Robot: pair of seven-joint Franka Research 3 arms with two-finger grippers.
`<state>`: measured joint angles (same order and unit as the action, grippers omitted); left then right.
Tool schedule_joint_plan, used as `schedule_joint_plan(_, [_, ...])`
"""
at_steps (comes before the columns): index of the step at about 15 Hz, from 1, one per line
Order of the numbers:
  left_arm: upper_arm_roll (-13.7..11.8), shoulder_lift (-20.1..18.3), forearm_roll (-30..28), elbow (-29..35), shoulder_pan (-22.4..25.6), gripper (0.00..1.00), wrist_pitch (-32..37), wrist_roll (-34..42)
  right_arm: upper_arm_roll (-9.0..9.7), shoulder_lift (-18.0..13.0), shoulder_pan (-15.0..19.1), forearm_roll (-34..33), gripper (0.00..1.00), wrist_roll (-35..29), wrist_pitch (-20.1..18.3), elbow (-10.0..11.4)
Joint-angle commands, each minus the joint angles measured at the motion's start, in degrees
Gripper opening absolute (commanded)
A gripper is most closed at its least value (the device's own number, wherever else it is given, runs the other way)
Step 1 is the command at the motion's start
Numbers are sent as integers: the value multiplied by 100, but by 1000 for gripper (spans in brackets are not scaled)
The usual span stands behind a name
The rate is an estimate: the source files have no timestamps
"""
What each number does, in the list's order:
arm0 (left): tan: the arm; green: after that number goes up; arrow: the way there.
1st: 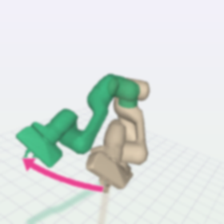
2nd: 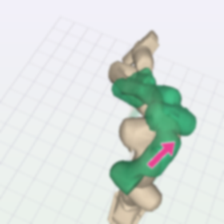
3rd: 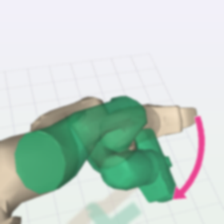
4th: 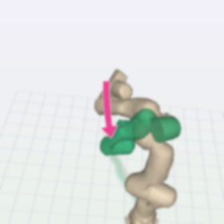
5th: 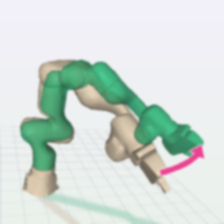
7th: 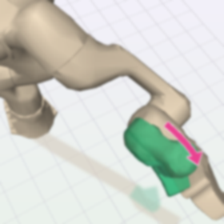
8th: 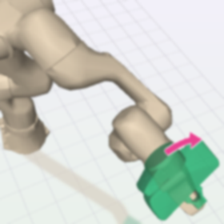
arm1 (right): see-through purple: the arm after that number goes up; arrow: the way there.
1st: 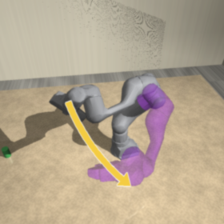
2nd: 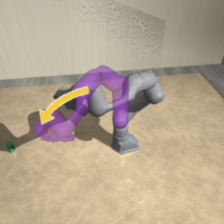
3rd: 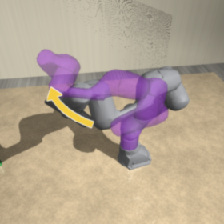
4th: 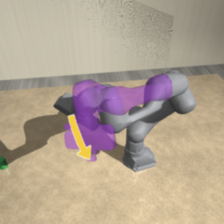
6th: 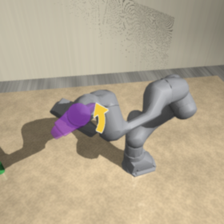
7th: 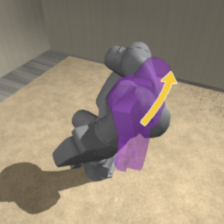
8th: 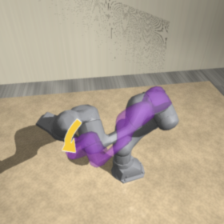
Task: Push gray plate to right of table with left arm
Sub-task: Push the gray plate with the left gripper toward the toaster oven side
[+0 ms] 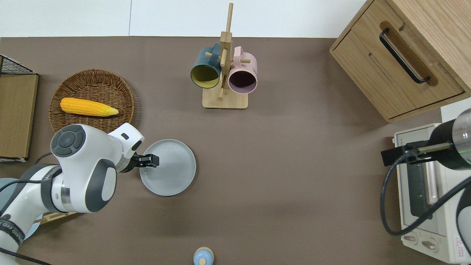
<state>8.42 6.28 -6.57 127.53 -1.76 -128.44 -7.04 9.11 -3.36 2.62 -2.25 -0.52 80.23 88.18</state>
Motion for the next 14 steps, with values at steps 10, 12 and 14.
schedule_joint_plan(10, [-43,40,-143,308,-122,0,-340,-166,30,-60,46,-3,996,43,-68,23])
schedule_joint_plan(12, [-43,40,-248,308,-157,0,-349,-175,30,-60,46,5,996,43,-68,23])
schedule_joint_plan(14, [-43,49,-336,308,-184,0,-375,-192,30,-60,46,-3,996,43,-68,23])
